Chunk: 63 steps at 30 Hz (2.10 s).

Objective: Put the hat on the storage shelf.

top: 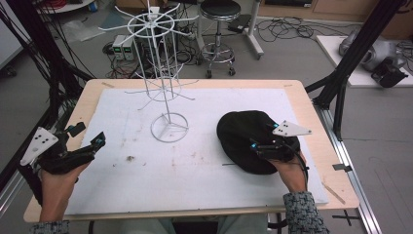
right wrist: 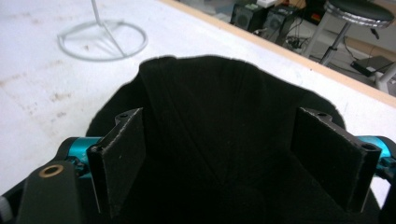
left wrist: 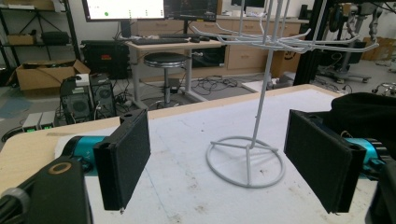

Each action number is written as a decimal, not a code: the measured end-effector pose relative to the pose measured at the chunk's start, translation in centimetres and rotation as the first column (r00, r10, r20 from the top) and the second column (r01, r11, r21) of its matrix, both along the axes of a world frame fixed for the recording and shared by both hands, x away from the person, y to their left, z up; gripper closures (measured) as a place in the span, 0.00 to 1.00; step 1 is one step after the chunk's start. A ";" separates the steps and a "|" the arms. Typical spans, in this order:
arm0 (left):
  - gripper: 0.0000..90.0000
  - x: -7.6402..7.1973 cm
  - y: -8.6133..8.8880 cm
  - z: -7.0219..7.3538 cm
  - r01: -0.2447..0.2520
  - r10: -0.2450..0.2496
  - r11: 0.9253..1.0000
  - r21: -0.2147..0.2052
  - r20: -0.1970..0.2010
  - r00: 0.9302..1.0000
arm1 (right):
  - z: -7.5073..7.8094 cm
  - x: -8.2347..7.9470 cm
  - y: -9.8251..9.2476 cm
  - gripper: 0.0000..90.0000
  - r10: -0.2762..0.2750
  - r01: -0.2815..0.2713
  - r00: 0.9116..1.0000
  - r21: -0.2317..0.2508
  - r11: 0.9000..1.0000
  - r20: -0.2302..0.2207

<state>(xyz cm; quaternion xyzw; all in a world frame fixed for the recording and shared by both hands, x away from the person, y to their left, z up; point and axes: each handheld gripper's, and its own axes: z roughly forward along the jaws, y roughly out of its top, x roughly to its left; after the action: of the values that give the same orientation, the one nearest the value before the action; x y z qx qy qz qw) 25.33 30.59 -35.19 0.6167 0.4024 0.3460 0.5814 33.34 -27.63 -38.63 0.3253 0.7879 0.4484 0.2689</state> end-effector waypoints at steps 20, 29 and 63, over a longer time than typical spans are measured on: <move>0.25 -0.3 0.4 0.1 -0.009 0.009 1.000 -0.010 0.006 1.000 | -1.1 0.2 1.5 0.28 0.042 -0.035 0.999 -0.221 0.975 0.027; 0.25 -0.4 0.5 0.2 -0.010 0.011 1.000 -0.017 0.006 1.000 | -1.2 0.2 1.4 0.51 0.032 -0.023 0.999 -0.251 0.968 0.032; 0.25 -2.1 1.9 0.9 -0.060 0.061 0.997 -0.047 0.033 0.998 | 3.5 1.5 0.0 0.90 -0.025 0.005 0.986 0.121 0.993 0.163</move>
<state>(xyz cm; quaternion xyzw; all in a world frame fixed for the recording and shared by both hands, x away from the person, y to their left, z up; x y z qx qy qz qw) 23.23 32.52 -34.26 0.5846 0.4187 0.3647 0.5915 34.84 -27.60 -35.17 0.3090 0.7322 0.5181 0.3161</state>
